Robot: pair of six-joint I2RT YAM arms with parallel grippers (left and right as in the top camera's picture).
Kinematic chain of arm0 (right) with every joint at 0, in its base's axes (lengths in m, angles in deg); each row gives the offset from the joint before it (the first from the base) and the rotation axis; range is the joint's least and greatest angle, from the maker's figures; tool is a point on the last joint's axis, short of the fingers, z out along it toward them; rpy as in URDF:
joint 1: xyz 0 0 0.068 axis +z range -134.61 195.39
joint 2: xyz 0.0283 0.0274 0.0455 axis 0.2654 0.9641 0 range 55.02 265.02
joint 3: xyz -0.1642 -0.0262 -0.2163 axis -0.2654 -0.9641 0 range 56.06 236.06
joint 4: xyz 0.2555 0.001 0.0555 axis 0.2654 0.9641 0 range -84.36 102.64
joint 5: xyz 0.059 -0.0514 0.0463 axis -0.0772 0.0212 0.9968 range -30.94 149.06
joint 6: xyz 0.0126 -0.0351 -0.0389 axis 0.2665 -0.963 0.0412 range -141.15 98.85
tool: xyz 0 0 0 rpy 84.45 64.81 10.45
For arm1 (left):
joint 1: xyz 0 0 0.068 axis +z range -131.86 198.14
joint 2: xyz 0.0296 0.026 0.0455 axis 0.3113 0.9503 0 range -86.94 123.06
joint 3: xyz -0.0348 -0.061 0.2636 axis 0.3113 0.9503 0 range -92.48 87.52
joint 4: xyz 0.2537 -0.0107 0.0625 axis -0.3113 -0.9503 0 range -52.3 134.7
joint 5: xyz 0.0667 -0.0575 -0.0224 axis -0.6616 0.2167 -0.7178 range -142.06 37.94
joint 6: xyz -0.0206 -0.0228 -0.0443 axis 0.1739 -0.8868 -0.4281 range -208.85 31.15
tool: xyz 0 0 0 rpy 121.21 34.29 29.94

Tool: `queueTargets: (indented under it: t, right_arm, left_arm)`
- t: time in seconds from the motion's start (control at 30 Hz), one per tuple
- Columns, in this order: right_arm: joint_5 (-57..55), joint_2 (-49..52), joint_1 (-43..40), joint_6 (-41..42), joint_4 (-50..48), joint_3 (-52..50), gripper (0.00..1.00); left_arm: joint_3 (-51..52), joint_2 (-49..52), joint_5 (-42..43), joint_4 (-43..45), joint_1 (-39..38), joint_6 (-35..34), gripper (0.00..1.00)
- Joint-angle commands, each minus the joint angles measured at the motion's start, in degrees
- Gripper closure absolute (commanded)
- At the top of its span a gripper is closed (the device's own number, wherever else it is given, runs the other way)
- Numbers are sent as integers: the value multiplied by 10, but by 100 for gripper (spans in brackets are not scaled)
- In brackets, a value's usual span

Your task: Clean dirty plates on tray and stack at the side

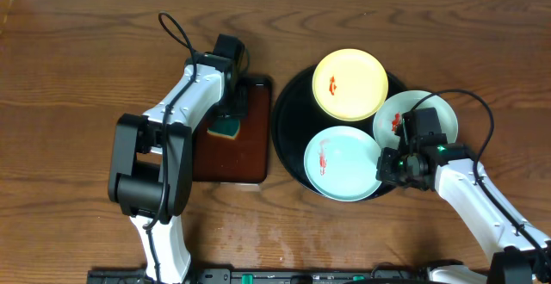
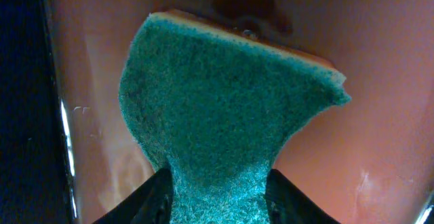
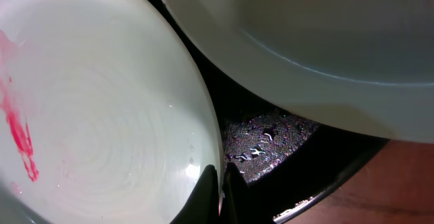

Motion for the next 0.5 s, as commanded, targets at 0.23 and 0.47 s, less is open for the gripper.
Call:
queueTargets:
  t: [0.23, 0.47]
  right_arm:
    - [-2, 1, 7, 4, -1, -3, 92]
    - [-2, 1, 7, 4, -1, -3, 89]
  left_arm:
    - [-13, -10, -5, -18, 3, -1, 48]
    - [-13, -10, 10, -17, 18, -13, 41]
